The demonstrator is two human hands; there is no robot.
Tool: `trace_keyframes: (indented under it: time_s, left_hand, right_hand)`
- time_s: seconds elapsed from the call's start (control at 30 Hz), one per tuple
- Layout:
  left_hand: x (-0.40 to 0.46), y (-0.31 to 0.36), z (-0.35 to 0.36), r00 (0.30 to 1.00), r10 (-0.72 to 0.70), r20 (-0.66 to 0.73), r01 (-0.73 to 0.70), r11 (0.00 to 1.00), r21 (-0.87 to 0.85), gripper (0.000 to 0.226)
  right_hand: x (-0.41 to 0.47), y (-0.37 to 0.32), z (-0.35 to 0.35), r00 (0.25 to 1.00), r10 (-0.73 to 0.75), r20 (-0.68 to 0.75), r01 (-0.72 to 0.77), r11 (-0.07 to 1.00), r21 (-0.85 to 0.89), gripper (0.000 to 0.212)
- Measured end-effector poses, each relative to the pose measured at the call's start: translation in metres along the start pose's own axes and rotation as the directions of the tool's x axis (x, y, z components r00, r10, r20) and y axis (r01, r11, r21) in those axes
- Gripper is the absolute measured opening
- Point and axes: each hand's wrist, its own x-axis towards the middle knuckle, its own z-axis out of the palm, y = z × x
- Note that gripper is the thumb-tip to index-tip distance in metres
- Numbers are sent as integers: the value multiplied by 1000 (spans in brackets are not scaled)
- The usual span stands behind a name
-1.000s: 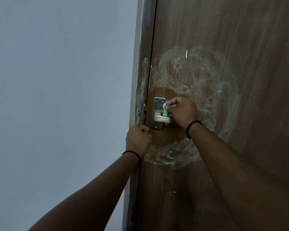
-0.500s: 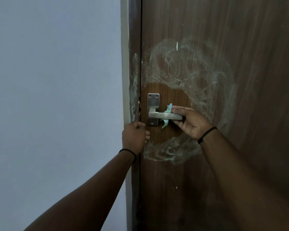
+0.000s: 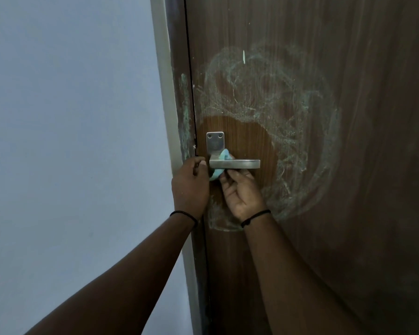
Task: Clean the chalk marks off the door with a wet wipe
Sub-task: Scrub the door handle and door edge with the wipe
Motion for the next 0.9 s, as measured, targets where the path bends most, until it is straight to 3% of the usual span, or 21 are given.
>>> trace_keyframes:
  time_s: [0.07,0.2,0.33,0.43,0.5,0.63,0.7,0.8,0.9]
  left_hand:
    - [0,3,5,998,54,19,-54,999,-7,21]
    - [3,3,12,998,56,22,-56,998,-14,19]
    - [-1,4,11,998,56,24,-56,998,-5,20]
    - [-10,6,14,994,-97,58,104,986,-134,17]
    - [-18,7,18,953,-252,168,283,939,-196,16]
    - [-31,7,23,800,-431,417,536,826,-175,15]
    - [-33,6,19,805,-440,398,541,820,-188,10]
    - [-33,8,7,856,-415,310,486,850,-203,17]
    - [-28,18,-6,879,-409,245,465,851,-245,17]
  right_hand:
    - [1,-9,-6,998,32,56,-30,999,-43,31]
    - [1,-16,-15,999,-12,-36,14,998,61,36]
    - [-2,-22,-21,993,-20,-119,40,984,174,19]
    - [-4,-28,-22,981,-45,-189,87,973,216,15]
    - [-10,-26,-25,973,-29,-231,74,979,188,9]
    - [-33,-12,-34,978,67,-196,-80,995,-57,11]
    - [-42,-10,-33,985,11,-175,-53,969,-241,12]
    - [-52,-15,-27,980,-183,-73,97,770,-631,18]
    - [-63,-16,-15,958,-247,147,261,530,-807,28]
